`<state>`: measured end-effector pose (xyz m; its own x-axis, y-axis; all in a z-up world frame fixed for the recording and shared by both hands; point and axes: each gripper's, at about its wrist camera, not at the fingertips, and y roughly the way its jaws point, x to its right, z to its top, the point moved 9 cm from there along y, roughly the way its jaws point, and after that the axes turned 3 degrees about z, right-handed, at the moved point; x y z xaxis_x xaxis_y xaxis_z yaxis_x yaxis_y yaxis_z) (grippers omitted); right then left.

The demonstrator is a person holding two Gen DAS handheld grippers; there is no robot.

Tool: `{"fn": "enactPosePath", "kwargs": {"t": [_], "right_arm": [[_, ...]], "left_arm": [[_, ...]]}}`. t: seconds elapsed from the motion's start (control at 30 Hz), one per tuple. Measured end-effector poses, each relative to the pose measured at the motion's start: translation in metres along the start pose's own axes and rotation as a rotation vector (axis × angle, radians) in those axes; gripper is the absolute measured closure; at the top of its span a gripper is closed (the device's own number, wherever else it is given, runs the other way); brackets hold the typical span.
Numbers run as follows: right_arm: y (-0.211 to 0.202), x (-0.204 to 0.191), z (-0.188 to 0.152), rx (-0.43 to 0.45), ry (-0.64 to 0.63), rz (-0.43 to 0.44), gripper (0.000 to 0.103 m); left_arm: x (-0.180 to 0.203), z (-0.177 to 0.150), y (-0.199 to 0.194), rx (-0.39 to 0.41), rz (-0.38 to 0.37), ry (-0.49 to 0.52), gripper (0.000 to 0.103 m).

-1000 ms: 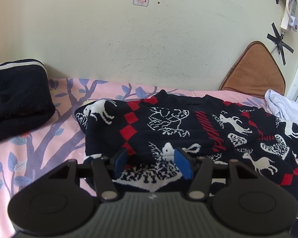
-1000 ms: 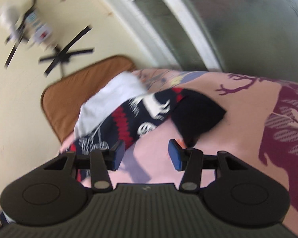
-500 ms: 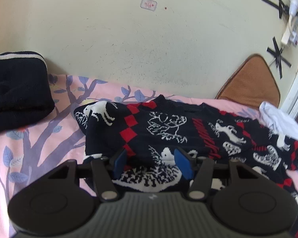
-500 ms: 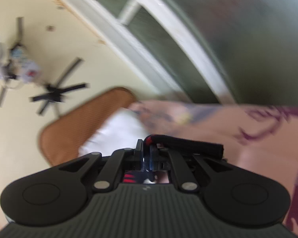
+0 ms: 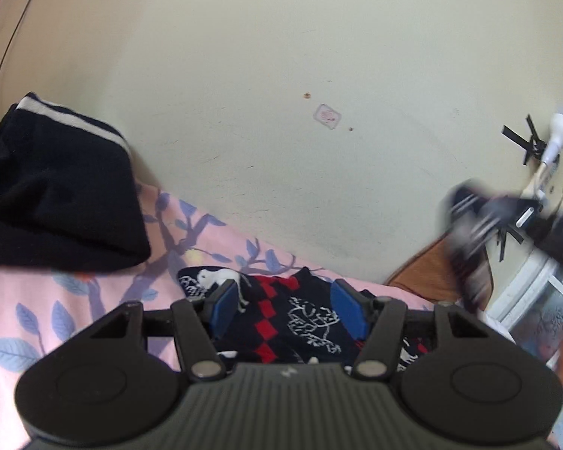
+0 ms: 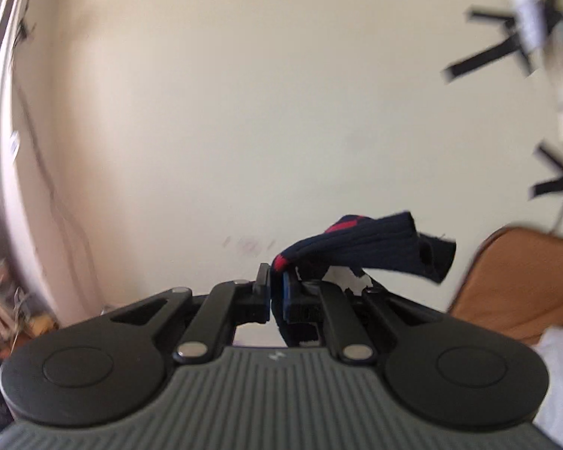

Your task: Fold small clothes

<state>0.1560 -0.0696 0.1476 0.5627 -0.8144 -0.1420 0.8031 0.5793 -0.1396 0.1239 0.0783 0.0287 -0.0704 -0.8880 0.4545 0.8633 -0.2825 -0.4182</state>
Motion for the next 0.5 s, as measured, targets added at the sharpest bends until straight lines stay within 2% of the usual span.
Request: {"fn": "enactPosePath", "kwargs": {"t": [0.1,0.13,0.2,0.23,0.27,0.3,0.33,0.4,0.47,0.5], "right_arm": [[0.045,-0.023,-0.094,-0.277,0.018,0.132,0.087],[0.044,-0.021,-0.112,-0.314,0.008,0.132,0.087],[0.022,-0.003,-0.119,-0.281,0.004,0.102,0.086],[0.008,0.014,-0.113,-0.245,0.027,0.075,0.082],[-0.006,0.032,-0.105,-0.205,0.051,0.039,0.078],[-0.019,0.061,-0.089,-0.146,0.078,-0.035,0.067],[-0.034,0.085,-0.08,-0.102,0.086,-0.12,0.056],[-0.054,0.136,-0.074,-0.064,0.097,-0.323,0.044],[-0.064,0.182,-0.083,-0.085,0.162,-0.447,0.043],[-0.065,0.202,-0.092,-0.108,0.217,-0.479,0.043]], "left_arm": [[-0.001,-0.006,0.01,-0.038,0.03,0.026,0.047],[0.002,-0.008,0.013,-0.051,0.036,0.036,0.047],[0.007,-0.014,0.02,-0.078,0.035,0.058,0.047],[0.01,-0.018,0.023,-0.091,0.036,0.072,0.047],[0.013,-0.022,0.026,-0.102,0.038,0.087,0.047],[0.016,-0.025,0.029,-0.112,0.04,0.103,0.047],[0.018,-0.027,0.032,-0.121,0.045,0.114,0.047],[0.021,-0.034,0.038,-0.14,0.06,0.137,0.047],[0.021,-0.038,0.043,-0.15,0.078,0.151,0.048],[0.021,-0.04,0.045,-0.153,0.085,0.155,0.048]]}}
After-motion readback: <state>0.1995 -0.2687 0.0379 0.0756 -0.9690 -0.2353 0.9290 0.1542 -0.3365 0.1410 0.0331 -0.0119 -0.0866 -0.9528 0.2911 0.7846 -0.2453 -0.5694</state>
